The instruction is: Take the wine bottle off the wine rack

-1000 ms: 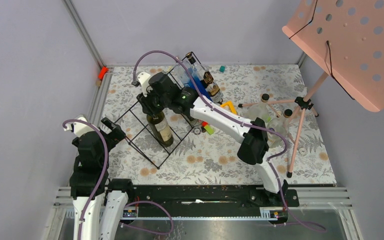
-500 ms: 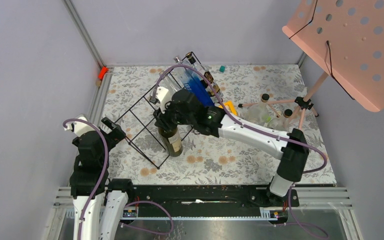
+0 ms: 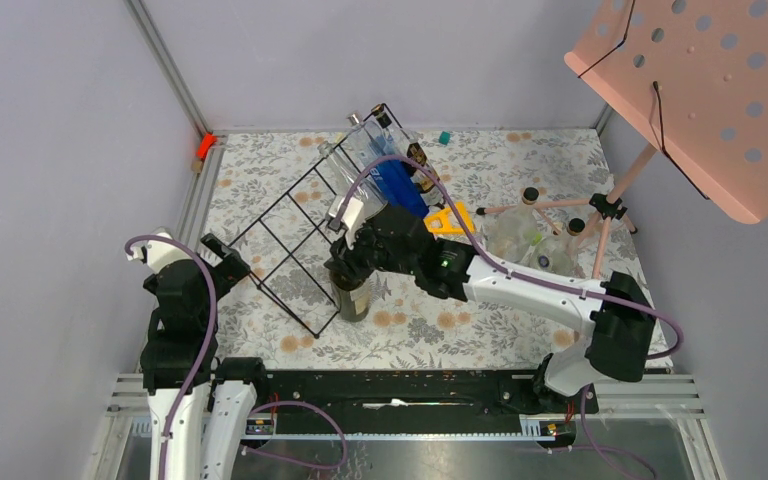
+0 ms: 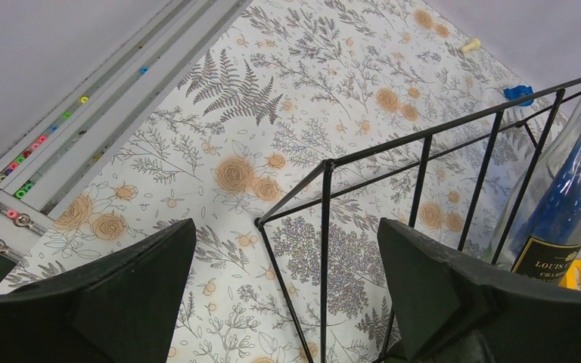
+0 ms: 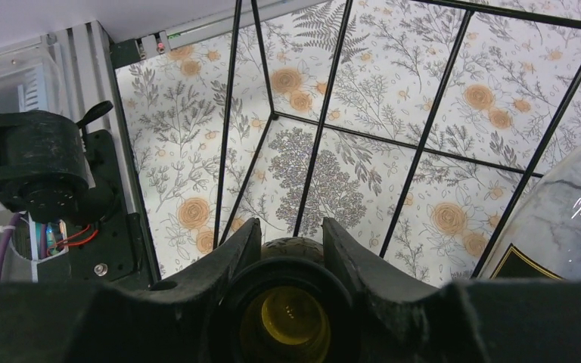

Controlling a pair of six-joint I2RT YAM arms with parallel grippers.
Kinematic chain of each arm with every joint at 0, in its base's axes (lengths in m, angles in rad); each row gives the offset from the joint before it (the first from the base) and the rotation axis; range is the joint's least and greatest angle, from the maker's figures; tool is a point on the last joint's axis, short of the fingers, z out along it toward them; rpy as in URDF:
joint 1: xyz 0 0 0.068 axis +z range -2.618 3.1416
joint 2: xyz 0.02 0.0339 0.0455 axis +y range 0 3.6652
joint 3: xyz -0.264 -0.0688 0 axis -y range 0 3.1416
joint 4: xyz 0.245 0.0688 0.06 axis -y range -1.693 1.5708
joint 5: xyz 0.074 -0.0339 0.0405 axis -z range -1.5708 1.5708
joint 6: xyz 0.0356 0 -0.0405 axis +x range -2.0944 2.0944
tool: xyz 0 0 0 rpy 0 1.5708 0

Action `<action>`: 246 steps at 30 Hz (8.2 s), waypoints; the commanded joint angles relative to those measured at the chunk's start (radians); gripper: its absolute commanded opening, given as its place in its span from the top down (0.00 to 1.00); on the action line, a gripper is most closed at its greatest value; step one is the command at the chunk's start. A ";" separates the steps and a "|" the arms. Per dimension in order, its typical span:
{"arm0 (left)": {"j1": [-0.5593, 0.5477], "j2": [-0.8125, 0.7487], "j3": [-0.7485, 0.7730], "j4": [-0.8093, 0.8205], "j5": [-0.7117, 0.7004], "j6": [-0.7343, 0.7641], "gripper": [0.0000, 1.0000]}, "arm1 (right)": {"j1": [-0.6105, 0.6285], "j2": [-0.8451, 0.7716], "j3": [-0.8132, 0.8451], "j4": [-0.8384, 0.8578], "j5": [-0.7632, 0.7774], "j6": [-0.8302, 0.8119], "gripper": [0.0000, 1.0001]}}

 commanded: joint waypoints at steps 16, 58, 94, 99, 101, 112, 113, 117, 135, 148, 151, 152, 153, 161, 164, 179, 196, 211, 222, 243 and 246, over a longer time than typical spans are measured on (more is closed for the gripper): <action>0.021 0.014 -0.010 0.064 0.035 0.018 0.01 | 0.033 -0.257 -0.200 0.159 0.121 -0.015 1.00; 0.056 0.028 -0.014 0.080 0.076 0.028 0.01 | -0.258 -0.505 -0.372 -0.184 0.430 0.057 1.00; 0.073 0.036 -0.016 0.088 0.096 0.033 0.01 | -0.774 -0.596 -0.393 -0.356 0.598 0.112 1.00; 0.075 0.038 -0.018 0.090 0.103 0.035 0.01 | -0.776 -0.600 -0.393 -0.353 0.589 0.109 0.82; 0.077 0.038 -0.018 0.091 0.104 0.035 0.01 | -0.776 -0.599 -0.393 -0.353 0.571 0.107 0.66; 0.079 0.040 -0.018 0.091 0.107 0.036 0.01 | -0.776 -0.596 -0.373 -0.364 0.515 0.086 0.21; 0.079 0.040 -0.018 0.092 0.108 0.036 0.01 | -0.776 -0.596 -0.369 -0.368 0.513 0.087 0.20; 0.081 0.040 -0.017 0.090 0.108 0.036 0.01 | -0.776 -0.597 -0.332 -0.398 0.480 0.080 0.15; 0.081 0.041 -0.018 0.092 0.111 0.036 0.01 | -0.776 -0.617 -0.100 -0.477 0.459 0.111 0.07; 0.081 0.036 -0.017 0.090 0.107 0.036 0.01 | -0.755 -0.453 0.152 -0.411 0.343 0.253 0.07; 0.081 0.037 -0.017 0.089 0.105 0.036 0.01 | -0.705 -0.377 0.221 -0.409 0.338 0.246 0.07; 0.081 0.037 -0.018 0.088 0.104 0.036 0.01 | -0.683 -0.353 0.248 -0.411 0.339 0.237 0.07; 0.082 0.038 -0.017 0.088 0.102 0.036 0.01 | -0.656 -0.328 0.274 -0.411 0.342 0.223 0.07; 0.081 0.037 -0.016 0.084 0.094 0.035 0.01 | -0.504 -0.072 0.535 -0.512 0.182 0.107 0.09; 0.081 0.040 -0.016 0.084 0.094 0.035 0.01 | -0.483 0.015 0.614 -0.540 0.064 0.101 0.11; 0.081 0.059 -0.012 0.076 0.095 0.038 0.01 | -0.398 0.486 1.066 -0.645 -0.151 0.002 0.23; 0.081 0.074 -0.011 0.076 0.104 0.041 0.01 | -0.363 0.700 1.129 -0.571 -0.154 -0.077 0.37; 0.081 0.090 -0.010 0.075 0.110 0.043 0.01 | -0.352 0.828 1.157 -0.458 -0.096 -0.082 0.38; 0.081 0.083 -0.010 0.076 0.107 0.042 0.01 | -0.352 0.842 1.150 -0.386 -0.099 -0.094 0.45; 0.081 0.076 -0.011 0.077 0.101 0.040 0.01 | -0.344 0.554 0.822 -0.186 -0.093 -0.113 0.98; 0.081 0.077 -0.012 0.079 0.103 0.039 0.01 | -0.345 0.487 0.733 -0.127 -0.093 -0.125 0.98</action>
